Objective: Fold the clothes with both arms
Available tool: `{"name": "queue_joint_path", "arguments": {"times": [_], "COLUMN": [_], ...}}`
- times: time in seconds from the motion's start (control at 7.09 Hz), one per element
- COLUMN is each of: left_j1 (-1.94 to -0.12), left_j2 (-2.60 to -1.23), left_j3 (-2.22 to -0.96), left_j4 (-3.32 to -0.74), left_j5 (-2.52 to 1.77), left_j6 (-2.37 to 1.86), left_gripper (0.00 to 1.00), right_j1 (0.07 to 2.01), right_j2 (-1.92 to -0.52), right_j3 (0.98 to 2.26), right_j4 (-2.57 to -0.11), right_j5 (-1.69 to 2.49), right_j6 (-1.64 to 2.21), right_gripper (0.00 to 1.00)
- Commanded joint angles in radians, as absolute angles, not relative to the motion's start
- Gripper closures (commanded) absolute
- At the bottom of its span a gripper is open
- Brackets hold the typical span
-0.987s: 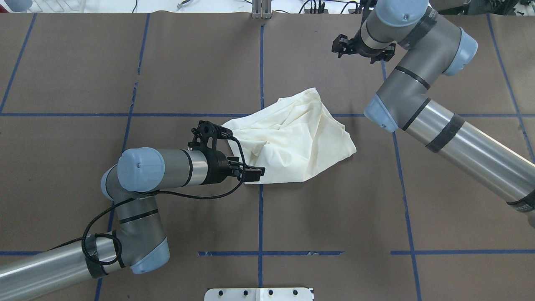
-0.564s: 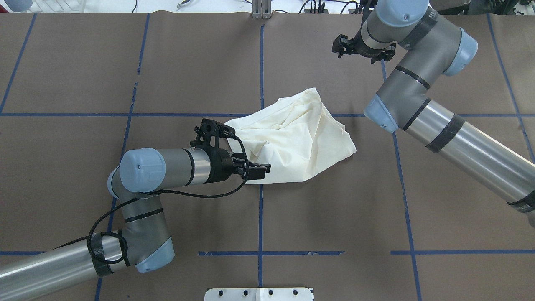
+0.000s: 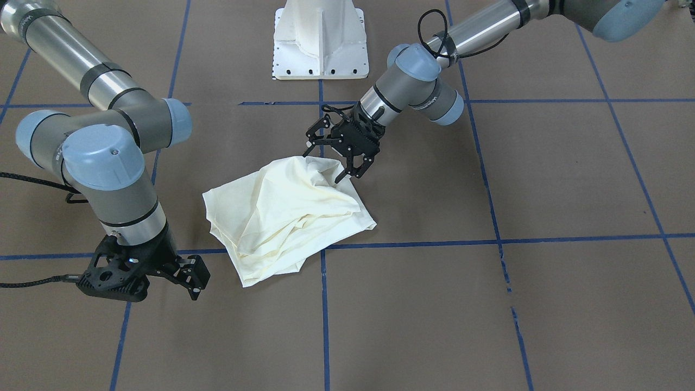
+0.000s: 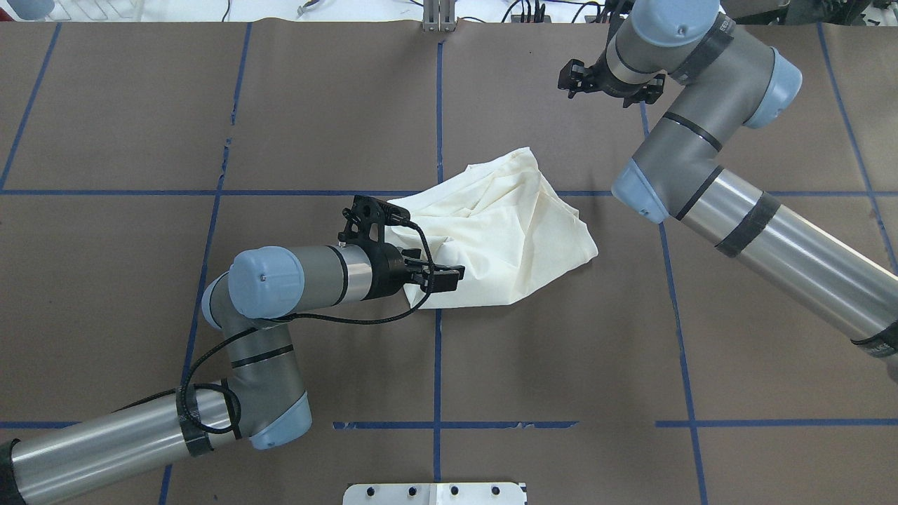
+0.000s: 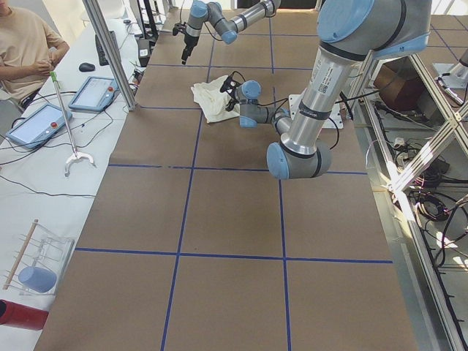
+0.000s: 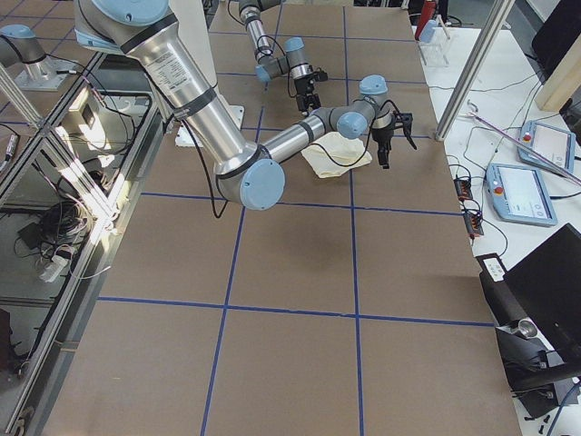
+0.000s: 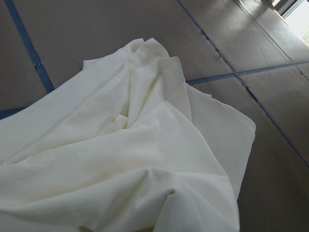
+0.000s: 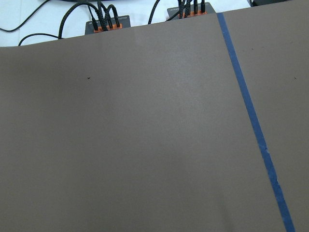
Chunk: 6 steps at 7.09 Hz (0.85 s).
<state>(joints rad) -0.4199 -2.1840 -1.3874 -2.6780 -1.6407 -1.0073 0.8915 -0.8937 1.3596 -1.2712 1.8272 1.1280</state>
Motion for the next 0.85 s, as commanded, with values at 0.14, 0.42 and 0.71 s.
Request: {"name": "queue_joint_path", "arguments": {"times": [0.14, 0.42, 0.71], "left_j1": [-0.381, -0.335, -0.269], "left_j2": [-2.195, -2.204, -2.195], "left_j3": [-1.370, -1.381, -1.399], "left_j4": [-2.678, -2.681, -2.803], "left_j5": [-1.638, -1.641, -1.643], "left_j6": [-1.040, -1.055, -1.057], "left_gripper": [0.00, 0.00, 0.00], "right_j1": [0.891, 0.891, 0.891], "right_j2": [-0.907, -0.908, -0.908], "right_j3": [1.361, 1.361, 1.361], "right_j4": [-1.270, -1.269, -1.269], "right_j5": [1.827, 1.827, 1.825], "right_j6": [1.127, 1.126, 1.127], "right_gripper": [0.00, 0.00, 0.00]}}
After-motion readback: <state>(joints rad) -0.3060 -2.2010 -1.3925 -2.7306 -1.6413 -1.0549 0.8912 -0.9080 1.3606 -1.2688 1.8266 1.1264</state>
